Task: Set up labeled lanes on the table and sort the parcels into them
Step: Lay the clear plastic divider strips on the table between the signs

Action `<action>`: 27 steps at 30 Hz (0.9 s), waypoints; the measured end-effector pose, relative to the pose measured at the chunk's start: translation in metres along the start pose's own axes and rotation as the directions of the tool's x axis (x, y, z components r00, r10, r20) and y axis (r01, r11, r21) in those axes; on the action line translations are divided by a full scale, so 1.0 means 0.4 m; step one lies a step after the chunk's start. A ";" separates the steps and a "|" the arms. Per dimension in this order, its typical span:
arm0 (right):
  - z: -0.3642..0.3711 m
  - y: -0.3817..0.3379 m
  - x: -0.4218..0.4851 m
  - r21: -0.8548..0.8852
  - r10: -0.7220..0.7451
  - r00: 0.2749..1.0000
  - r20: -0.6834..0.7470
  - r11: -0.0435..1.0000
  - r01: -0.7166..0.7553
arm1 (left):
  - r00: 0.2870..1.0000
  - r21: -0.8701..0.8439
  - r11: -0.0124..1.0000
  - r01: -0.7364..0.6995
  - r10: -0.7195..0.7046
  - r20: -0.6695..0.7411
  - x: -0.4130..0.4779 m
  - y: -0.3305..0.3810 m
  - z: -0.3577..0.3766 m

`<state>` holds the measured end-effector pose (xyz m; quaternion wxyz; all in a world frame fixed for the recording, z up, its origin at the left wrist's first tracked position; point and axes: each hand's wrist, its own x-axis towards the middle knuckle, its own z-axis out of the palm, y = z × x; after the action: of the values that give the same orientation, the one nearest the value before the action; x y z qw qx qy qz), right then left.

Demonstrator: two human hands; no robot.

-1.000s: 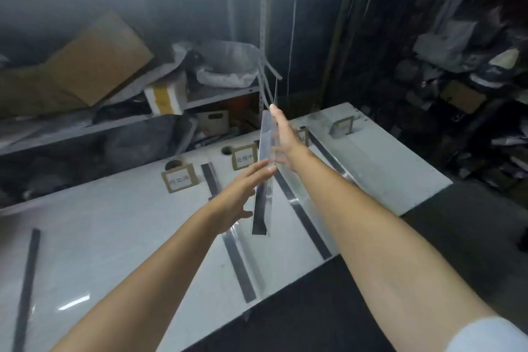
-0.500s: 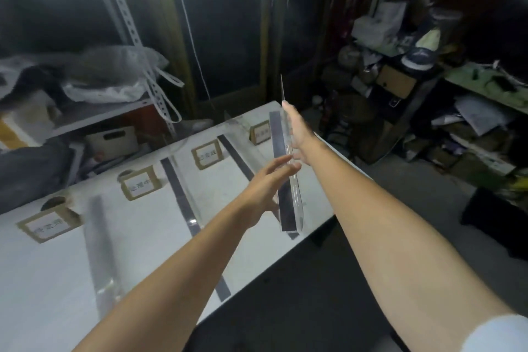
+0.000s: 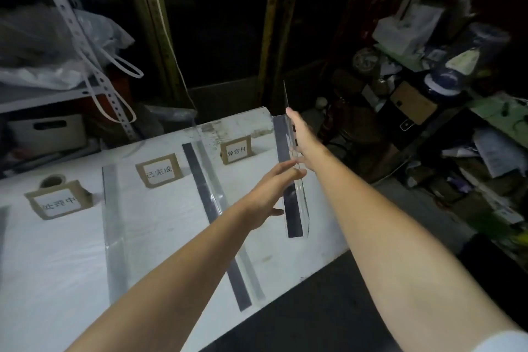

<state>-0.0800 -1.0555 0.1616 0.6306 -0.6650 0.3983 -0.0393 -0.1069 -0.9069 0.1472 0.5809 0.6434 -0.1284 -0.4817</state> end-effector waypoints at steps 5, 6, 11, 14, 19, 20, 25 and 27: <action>-0.012 0.036 0.176 -0.021 0.039 0.996 0.085 0.999 -0.037 | 0.993 -0.007 0.999 0.038 -0.039 -0.110 0.153 -0.007 0.017; -0.010 0.049 0.218 -0.026 0.038 0.994 0.104 0.999 -0.035 | 0.989 -0.010 0.999 0.041 -0.042 -0.142 0.184 -0.009 0.021; 0.008 0.106 0.408 -0.049 0.043 0.974 0.223 0.998 -0.033 | 0.954 -0.116 0.990 0.084 -0.113 -0.278 0.323 -0.026 0.040; 0.007 0.131 0.499 -0.069 0.051 0.952 0.302 0.997 -0.032 | 0.931 -0.186 0.979 0.084 -0.144 -0.335 0.408 -0.041 0.049; 0.007 0.173 0.580 -0.044 0.085 0.924 0.373 0.996 -0.073 | 0.897 -0.247 0.965 0.090 -0.186 -0.401 0.497 -0.069 0.073; 0.006 0.176 0.585 -0.037 0.087 0.924 0.373 0.996 -0.079 | 0.895 -0.246 0.965 0.090 -0.187 -0.406 0.506 -0.073 0.078; 0.004 0.169 0.622 -0.046 0.059 0.923 0.379 0.998 -0.045 | 0.881 -0.248 0.967 0.055 -0.164 -0.443 0.543 -0.064 0.091; 0.006 0.167 0.630 -0.050 0.039 0.926 0.374 0.999 -0.021 | 0.883 -0.232 0.971 0.050 -0.152 -0.443 0.555 -0.061 0.098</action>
<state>0.0603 -1.1921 -0.0103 0.6803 -0.6682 0.2813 0.1072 -0.0351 -1.0853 0.0269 0.6347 0.6782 0.0986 -0.3570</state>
